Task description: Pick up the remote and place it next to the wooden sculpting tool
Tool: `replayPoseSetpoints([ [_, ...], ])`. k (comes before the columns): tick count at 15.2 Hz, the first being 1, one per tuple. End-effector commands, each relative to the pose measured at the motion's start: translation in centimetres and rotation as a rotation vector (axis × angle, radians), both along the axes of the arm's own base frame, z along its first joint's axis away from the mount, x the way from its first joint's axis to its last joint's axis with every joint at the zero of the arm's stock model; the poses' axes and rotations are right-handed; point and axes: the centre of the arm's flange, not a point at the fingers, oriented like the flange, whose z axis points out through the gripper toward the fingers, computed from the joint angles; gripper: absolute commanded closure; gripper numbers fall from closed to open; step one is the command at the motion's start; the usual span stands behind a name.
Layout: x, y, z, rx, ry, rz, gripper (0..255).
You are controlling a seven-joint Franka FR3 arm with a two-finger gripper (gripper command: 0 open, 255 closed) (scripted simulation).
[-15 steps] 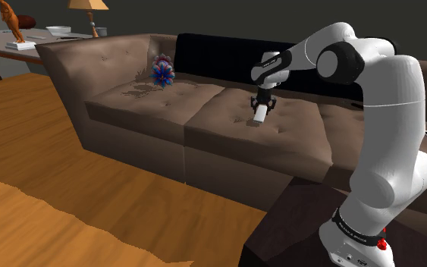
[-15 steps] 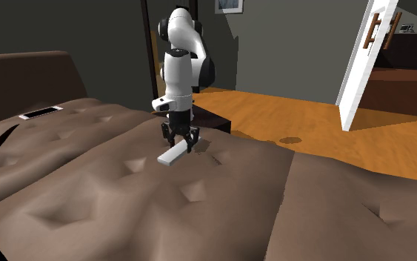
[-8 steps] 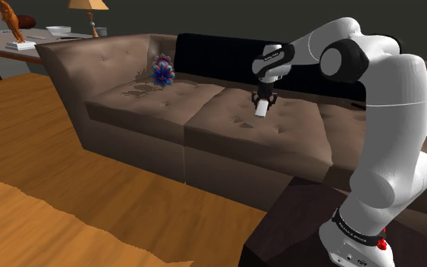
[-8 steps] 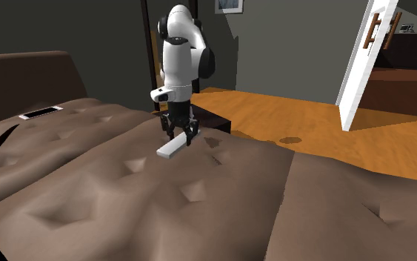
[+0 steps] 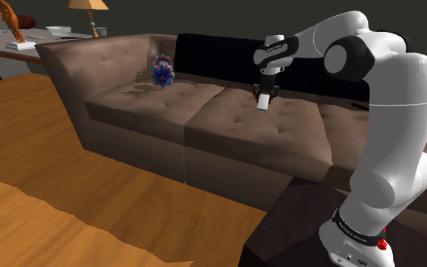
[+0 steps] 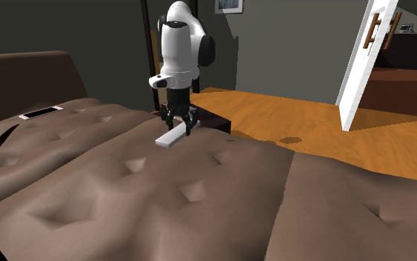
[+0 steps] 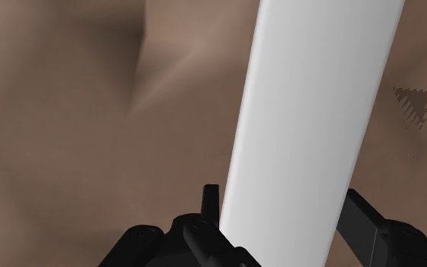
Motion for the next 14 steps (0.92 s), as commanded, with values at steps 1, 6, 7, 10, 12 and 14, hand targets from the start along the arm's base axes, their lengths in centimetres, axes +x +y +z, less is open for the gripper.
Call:
replayPoseSetpoints([
  [1, 0.0, 0.0, 1.1, 0.000, 0.000, 0.000, 255],
  [6, -1.1, -0.7, 3.1, 0.000, 0.000, 0.000, 255],
  [7, -2.2, -1.4, 3.1, 0.000, 0.000, 0.000, 255],
  [10, -5.6, -3.4, 3.1, 0.000, 0.000, 0.000, 255],
  [12, -7.9, -4.8, 3.1, 0.000, 0.000, 0.000, 255],
  [14, -10.2, -6.1, 3.1, 0.000, 0.000, 0.000, 255],
])
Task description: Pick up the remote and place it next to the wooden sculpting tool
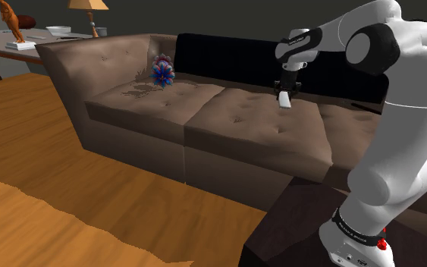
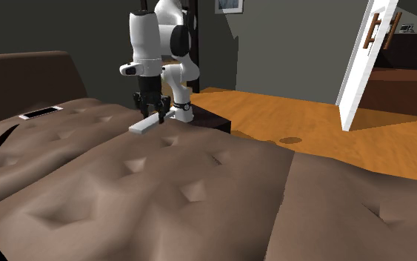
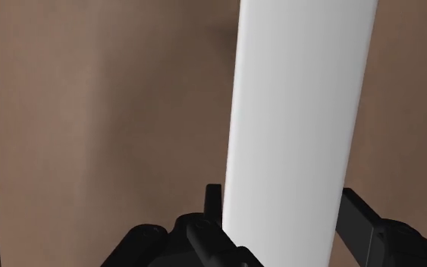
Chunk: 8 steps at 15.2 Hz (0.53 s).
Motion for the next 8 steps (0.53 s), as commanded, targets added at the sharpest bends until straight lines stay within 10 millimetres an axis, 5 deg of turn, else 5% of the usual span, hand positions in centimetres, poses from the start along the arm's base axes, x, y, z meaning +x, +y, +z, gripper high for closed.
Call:
replayPoseSetpoints([
  [1, -2.2, -1.3, 0.0, 0.000, 0.000, 0.001, 255],
  [8, -10.2, -6.1, 0.0, 0.000, 0.000, 0.001, 255],
])
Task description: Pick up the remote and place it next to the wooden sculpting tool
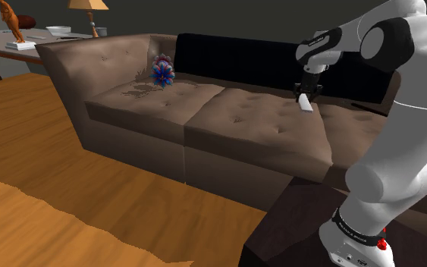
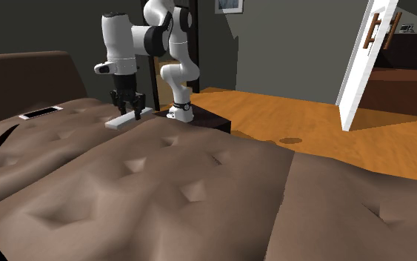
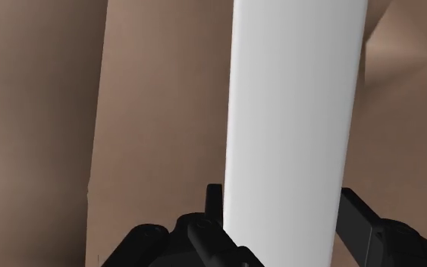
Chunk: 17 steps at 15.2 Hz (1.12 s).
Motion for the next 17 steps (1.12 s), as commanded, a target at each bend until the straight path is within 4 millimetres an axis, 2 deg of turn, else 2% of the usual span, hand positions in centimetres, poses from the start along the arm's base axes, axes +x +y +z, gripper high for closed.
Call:
replayPoseSetpoints([
  [1, -2.2, -1.4, 0.2, 0.000, 0.000, 0.001, 255],
  [17, -20.4, -12.2, 0.2, 0.000, 0.000, 0.001, 255],
])
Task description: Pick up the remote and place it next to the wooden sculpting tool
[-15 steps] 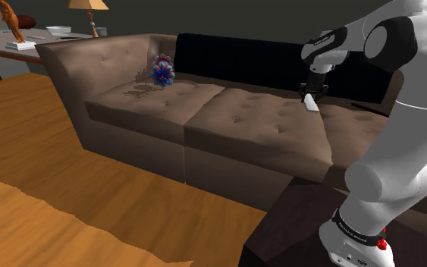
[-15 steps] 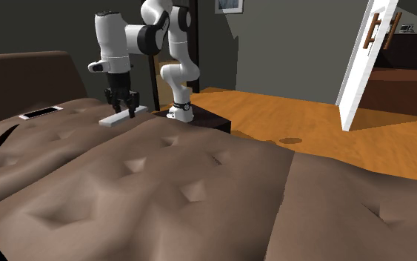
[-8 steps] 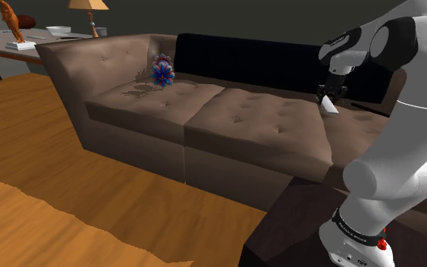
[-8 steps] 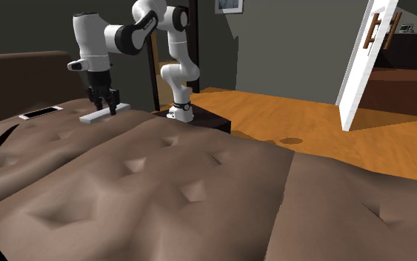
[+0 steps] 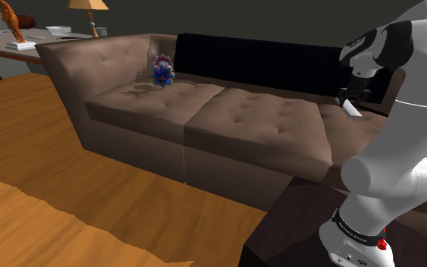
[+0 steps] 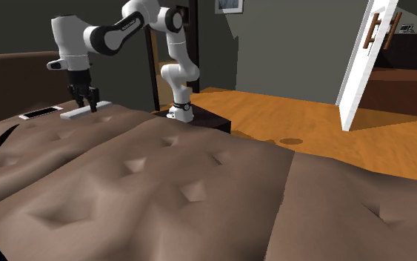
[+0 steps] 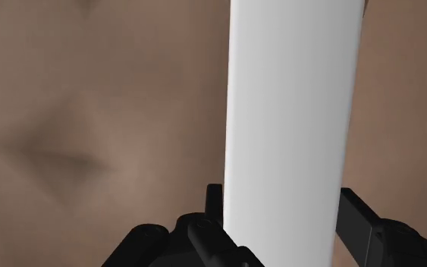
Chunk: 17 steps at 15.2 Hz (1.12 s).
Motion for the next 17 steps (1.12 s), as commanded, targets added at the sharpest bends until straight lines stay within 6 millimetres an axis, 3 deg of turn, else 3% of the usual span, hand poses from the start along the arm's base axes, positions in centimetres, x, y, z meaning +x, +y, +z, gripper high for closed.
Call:
replayPoseSetpoints([
  [1, -2.1, -1.3, 0.1, 0.000, 0.000, 0.002, 255],
  [15, -18.0, -10.8, 0.1, 0.000, 0.000, 0.002, 255],
  [17, -18.8, -11.3, -0.4, 0.000, 0.000, 0.002, 255],
])
